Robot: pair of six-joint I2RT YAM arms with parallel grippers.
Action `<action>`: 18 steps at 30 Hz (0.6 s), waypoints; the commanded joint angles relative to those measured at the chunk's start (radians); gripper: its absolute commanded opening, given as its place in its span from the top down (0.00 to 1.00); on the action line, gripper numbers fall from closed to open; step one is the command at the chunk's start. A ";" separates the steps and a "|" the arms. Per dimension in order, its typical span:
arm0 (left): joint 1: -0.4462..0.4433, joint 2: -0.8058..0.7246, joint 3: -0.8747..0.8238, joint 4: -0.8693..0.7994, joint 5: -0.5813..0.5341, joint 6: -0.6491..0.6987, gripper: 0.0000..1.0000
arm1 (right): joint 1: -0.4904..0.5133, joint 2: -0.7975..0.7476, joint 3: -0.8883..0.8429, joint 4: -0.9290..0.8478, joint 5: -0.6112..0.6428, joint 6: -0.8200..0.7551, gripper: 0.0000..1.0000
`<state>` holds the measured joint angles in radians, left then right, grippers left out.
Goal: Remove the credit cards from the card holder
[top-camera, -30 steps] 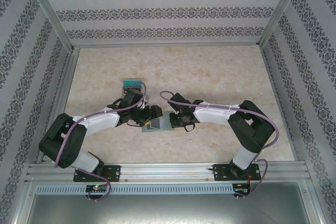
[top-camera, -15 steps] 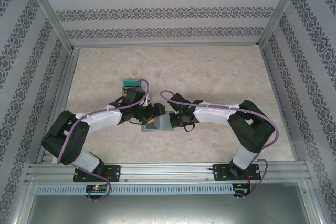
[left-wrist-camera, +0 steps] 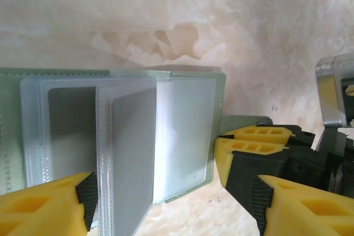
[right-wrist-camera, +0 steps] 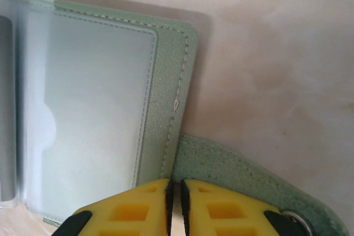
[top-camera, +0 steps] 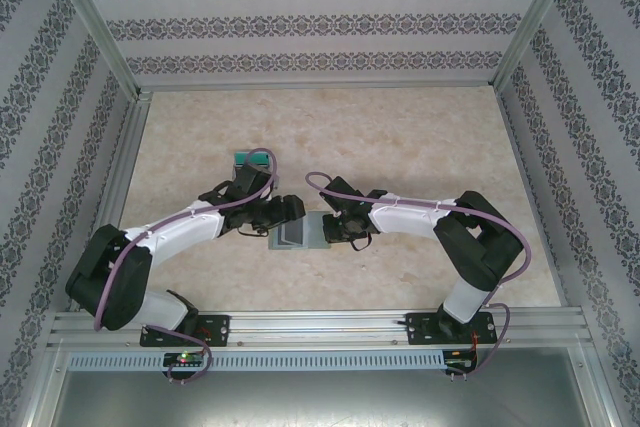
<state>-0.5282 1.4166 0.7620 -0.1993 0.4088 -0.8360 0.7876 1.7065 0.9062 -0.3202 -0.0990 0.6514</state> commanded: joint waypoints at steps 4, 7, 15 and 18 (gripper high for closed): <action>0.008 0.038 0.003 0.012 0.015 0.018 0.25 | -0.002 0.044 -0.007 0.025 0.001 0.010 0.81; 0.007 0.033 0.007 -0.037 -0.051 0.012 0.27 | -0.002 0.038 -0.013 0.024 0.002 0.013 0.81; 0.010 -0.023 -0.014 -0.029 -0.077 0.012 0.25 | 0.001 0.042 -0.015 0.031 -0.002 0.017 0.81; 0.008 0.019 -0.018 0.009 -0.021 0.006 0.26 | 0.002 0.047 -0.010 0.030 -0.004 0.016 0.81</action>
<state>-0.5282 1.4063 0.7563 -0.2169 0.3462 -0.8371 0.7876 1.7065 0.9058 -0.3191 -0.0994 0.6552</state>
